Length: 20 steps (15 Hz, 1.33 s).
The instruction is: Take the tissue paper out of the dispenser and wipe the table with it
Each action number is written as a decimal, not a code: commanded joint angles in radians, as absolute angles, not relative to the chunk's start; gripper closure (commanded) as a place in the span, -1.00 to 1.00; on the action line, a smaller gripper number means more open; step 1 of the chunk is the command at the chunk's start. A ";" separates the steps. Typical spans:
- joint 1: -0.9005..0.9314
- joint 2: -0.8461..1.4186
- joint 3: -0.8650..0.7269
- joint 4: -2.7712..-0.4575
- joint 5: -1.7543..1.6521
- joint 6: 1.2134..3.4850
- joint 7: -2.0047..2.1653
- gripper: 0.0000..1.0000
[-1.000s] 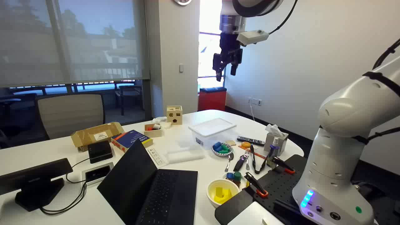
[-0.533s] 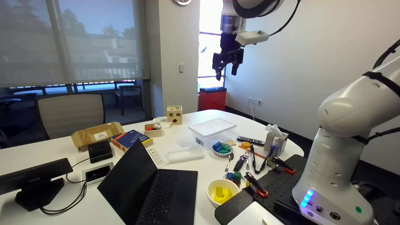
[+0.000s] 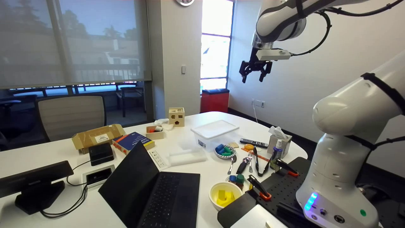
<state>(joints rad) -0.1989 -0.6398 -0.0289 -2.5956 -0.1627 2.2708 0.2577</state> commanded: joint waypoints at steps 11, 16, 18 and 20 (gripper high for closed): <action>-0.481 0.149 -0.210 -2.326 -0.243 2.867 0.729 -1.00; -0.314 0.305 -0.430 -2.247 -0.327 2.847 1.061 -1.00; -0.233 0.351 -0.533 -2.243 -0.335 2.834 1.174 -1.00; -0.154 0.395 -0.617 -2.247 -0.320 2.825 1.263 -1.00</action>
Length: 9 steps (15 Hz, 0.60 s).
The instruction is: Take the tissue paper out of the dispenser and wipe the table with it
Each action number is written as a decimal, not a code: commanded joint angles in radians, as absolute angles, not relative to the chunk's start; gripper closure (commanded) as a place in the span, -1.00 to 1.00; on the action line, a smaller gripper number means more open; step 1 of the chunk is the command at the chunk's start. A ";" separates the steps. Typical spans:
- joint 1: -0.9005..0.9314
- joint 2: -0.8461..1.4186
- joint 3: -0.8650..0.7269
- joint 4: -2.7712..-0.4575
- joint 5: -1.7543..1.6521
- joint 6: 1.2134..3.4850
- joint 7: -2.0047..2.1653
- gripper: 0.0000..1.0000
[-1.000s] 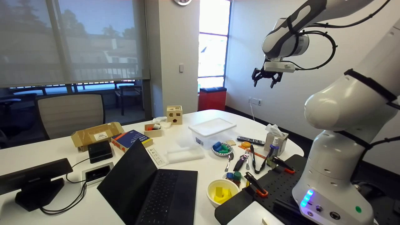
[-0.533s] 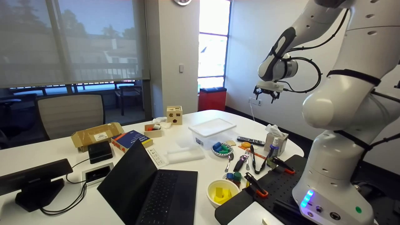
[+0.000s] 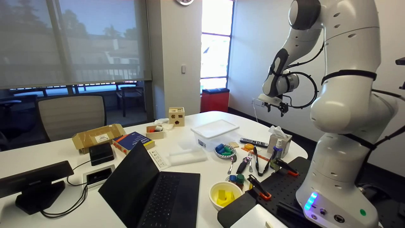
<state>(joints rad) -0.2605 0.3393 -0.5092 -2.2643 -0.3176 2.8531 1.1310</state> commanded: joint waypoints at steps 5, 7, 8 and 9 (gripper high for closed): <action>-0.095 0.492 -0.645 -2.245 -0.203 2.806 1.311 -1.00; -0.112 0.527 -0.614 -2.233 -0.138 2.801 1.285 -1.00; -0.116 0.544 -0.607 -2.226 -0.114 2.798 1.280 -1.00; -0.118 0.559 -0.601 -2.221 -0.093 2.796 1.275 -1.00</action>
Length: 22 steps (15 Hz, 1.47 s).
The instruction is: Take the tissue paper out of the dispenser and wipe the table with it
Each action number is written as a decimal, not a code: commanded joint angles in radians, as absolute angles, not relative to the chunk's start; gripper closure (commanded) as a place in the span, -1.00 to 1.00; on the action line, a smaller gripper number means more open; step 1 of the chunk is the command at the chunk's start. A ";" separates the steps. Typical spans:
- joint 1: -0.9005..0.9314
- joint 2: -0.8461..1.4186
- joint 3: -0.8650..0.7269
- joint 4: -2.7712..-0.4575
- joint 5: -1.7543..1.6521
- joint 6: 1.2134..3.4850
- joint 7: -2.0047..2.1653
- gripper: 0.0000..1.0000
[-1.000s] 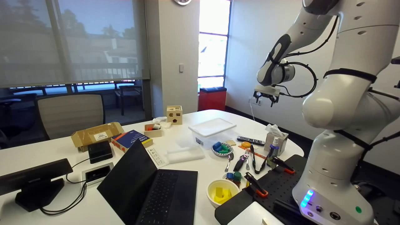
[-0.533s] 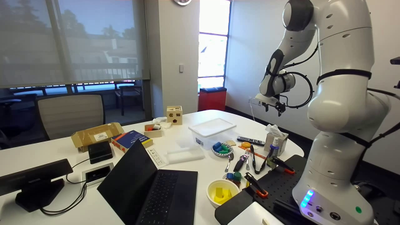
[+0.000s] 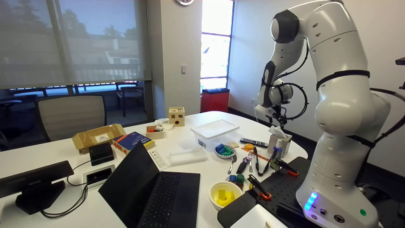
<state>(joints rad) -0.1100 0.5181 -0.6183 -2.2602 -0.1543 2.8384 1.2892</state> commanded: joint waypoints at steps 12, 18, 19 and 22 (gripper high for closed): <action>-0.121 0.696 -0.636 -2.141 0.013 2.769 1.275 -1.00; -0.133 0.708 -0.646 -2.093 0.010 2.700 1.272 -1.00; -0.136 0.708 -0.646 -2.085 0.009 2.690 1.273 -1.00; -0.146 0.715 -0.647 -2.063 0.001 2.662 1.278 -1.00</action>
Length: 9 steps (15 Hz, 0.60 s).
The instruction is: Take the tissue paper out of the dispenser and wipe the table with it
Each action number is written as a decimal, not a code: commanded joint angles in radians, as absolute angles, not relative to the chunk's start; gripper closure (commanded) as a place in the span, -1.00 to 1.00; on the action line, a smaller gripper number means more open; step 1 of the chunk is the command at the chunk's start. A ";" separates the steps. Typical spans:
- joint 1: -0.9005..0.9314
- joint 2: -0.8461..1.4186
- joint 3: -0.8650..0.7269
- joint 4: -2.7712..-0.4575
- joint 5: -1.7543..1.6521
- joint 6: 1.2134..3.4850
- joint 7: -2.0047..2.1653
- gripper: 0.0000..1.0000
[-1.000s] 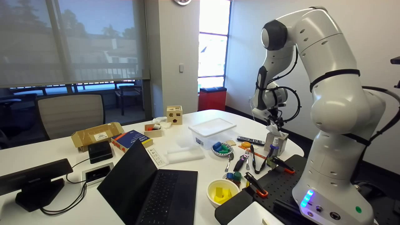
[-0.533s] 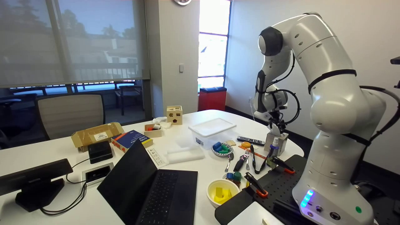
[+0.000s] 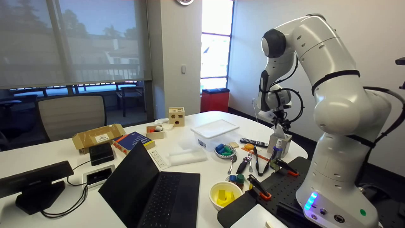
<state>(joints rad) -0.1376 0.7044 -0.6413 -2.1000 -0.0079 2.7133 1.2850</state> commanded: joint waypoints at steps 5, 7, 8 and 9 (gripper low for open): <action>-0.149 0.717 -0.647 -2.055 -0.006 2.649 1.284 0.02; -0.146 0.718 -0.650 -2.057 -0.008 2.650 1.286 0.34; -0.145 0.720 -0.650 -2.057 -0.008 2.651 1.286 0.47; -0.143 0.719 -0.653 -2.057 -0.009 2.650 1.287 0.65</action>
<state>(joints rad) -0.1491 0.7120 -0.6419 -2.0783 -0.0080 2.6829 1.2850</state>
